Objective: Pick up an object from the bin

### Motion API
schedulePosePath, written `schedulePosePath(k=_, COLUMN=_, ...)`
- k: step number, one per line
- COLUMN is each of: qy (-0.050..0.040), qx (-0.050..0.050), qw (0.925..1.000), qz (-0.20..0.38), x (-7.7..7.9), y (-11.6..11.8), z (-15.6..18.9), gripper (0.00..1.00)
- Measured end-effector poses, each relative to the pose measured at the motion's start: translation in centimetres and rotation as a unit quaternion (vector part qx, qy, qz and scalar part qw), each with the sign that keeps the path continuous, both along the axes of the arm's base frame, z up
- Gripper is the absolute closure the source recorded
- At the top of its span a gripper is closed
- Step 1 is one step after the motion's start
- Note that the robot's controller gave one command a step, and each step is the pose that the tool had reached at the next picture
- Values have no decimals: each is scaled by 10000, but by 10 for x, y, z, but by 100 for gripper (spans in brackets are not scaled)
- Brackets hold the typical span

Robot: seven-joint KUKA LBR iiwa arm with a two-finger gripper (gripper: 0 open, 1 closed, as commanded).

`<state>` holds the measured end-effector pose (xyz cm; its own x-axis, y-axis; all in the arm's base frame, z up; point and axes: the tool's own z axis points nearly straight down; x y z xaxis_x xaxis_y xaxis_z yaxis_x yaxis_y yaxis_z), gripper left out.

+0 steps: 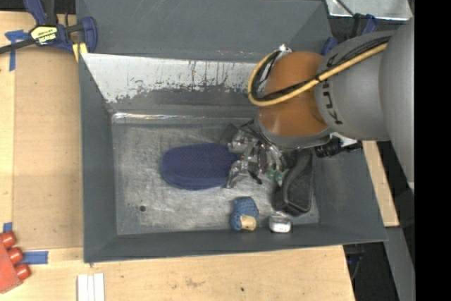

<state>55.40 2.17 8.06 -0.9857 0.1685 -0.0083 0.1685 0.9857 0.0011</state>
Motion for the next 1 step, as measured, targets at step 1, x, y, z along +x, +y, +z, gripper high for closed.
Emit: schedulePosePath(k=1, qy=-19, qx=-11, qw=9961, qz=884, x=10, y=-12, z=146, gripper=100)
